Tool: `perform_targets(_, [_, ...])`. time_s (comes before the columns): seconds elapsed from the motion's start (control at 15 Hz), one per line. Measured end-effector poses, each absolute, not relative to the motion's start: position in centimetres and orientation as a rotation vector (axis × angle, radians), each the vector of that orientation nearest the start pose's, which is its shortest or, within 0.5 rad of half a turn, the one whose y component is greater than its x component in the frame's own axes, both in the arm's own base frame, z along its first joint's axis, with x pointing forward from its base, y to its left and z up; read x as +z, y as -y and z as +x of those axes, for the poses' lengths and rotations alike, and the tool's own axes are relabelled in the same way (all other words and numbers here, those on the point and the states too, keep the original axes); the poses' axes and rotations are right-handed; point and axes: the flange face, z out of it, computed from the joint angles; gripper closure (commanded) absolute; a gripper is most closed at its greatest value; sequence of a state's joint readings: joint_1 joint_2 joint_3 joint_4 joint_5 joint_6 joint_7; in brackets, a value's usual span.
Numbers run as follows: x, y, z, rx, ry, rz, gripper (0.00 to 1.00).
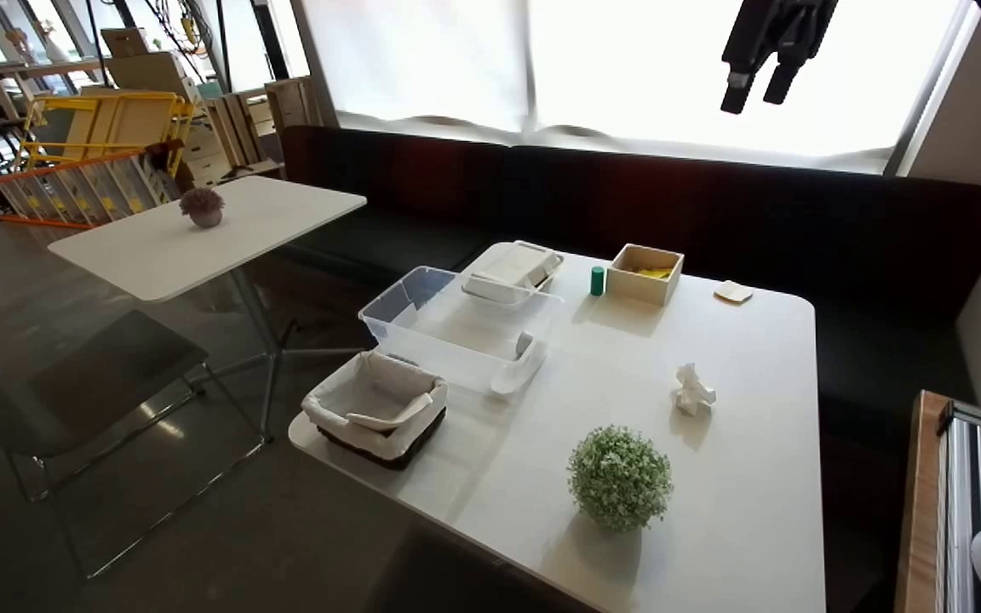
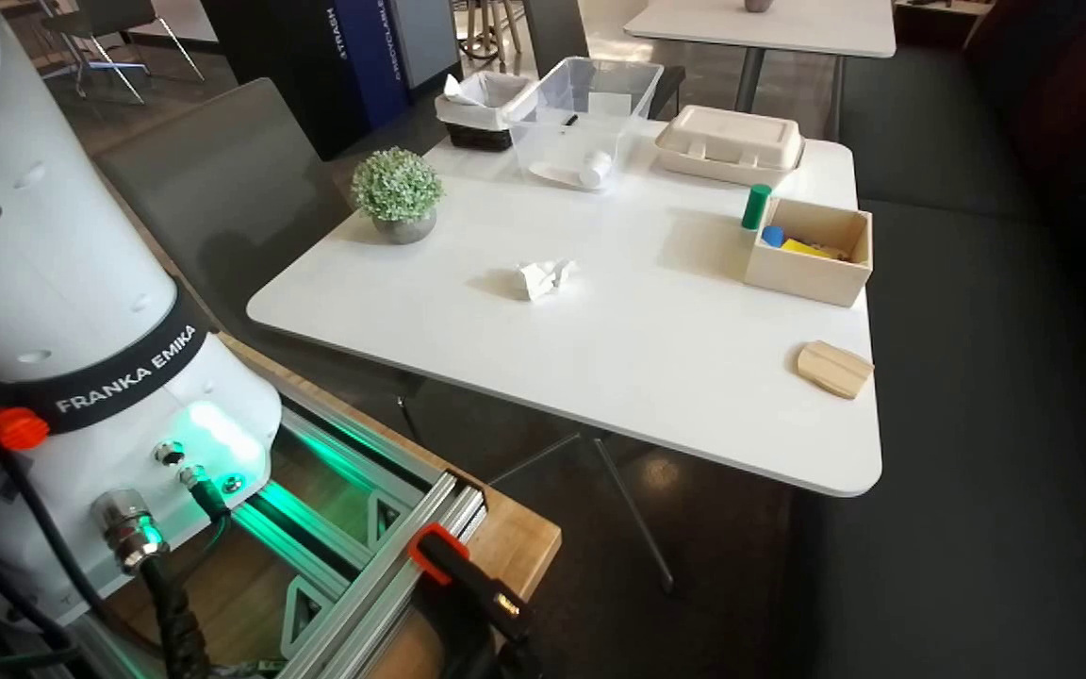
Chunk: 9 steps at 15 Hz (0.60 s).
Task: Move the bin closer to the small, wooden crate
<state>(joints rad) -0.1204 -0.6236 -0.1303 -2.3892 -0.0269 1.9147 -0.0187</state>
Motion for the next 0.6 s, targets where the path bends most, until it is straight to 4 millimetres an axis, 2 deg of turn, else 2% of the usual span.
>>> perform_targets(0.4, [54.9, 9.7, 36.7, -0.233, -0.298, -3.077, 0.00])
perform_targets(0.6, [54.3, 6.2, 37.9, -0.204, -0.200, -3.065, 0.00])
